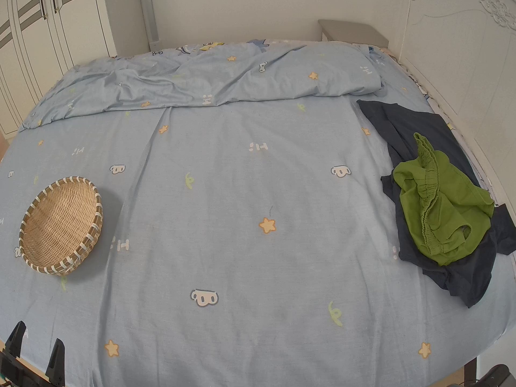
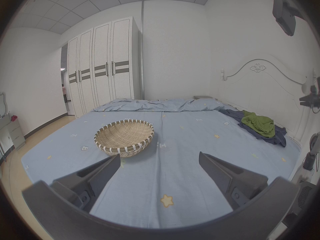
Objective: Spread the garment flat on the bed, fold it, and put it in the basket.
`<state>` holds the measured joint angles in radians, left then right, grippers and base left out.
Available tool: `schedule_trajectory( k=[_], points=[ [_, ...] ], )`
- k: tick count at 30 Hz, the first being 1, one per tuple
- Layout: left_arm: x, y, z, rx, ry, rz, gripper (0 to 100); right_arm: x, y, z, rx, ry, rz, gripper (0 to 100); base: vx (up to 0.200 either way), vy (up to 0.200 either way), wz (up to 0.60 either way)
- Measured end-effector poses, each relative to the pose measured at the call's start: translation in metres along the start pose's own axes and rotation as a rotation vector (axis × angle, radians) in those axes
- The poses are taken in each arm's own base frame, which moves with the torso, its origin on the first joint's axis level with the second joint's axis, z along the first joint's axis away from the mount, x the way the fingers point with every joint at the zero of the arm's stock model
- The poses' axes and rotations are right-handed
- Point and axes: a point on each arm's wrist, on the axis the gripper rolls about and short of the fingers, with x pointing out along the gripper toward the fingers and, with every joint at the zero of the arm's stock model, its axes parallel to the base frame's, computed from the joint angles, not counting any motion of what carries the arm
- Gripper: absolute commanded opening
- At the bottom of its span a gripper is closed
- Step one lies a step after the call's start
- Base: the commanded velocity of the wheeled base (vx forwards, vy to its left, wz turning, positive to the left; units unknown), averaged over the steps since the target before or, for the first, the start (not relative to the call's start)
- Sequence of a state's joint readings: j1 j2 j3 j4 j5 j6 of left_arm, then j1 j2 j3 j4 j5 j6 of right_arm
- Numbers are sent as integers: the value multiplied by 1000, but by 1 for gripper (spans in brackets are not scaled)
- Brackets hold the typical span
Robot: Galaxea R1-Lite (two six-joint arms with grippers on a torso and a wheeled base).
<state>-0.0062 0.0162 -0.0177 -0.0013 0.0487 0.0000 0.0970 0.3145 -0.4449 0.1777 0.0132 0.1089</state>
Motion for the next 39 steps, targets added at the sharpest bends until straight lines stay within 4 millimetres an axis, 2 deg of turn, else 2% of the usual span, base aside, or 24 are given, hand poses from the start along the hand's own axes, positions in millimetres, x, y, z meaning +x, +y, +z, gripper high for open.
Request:
schedule_trajectory(
  k=[6, 10, 14, 19, 23, 26, 32, 39],
  points=[
    [0, 0, 0, 0, 0, 0, 100, 40, 3, 32, -12, 153, 2, 100, 0, 0, 0],
    [0, 0, 0, 0, 0, 0, 100, 80, 6, 51, -16, 260, -5, 100, 0, 0, 0],
    [0, 0, 0, 0, 0, 0, 100, 127, 6, 59, -13, 363, -22, 100, 0, 0, 0],
    [0, 0, 0, 0, 0, 0, 100, 191, 3, 54, 10, 473, -55, 100, 0, 0, 0],
    [0, 0, 0, 0, 0, 0, 100, 242, -3, 38, 39, 535, -86, 100, 0, 0, 0],
    [0, 0, 0, 0, 0, 0, 100, 273, -10, 27, 67, 541, -112, 100, 0, 0, 0],
    [0, 0, 0, 0, 0, 0, 100, 305, -26, 12, 140, 567, -174, 100, 0, 0, 0],
    [0, 0, 0, 0, 0, 0, 100, 322, -34, 6, 183, 564, -197, 100, 0, 0, 0]
  ],
)
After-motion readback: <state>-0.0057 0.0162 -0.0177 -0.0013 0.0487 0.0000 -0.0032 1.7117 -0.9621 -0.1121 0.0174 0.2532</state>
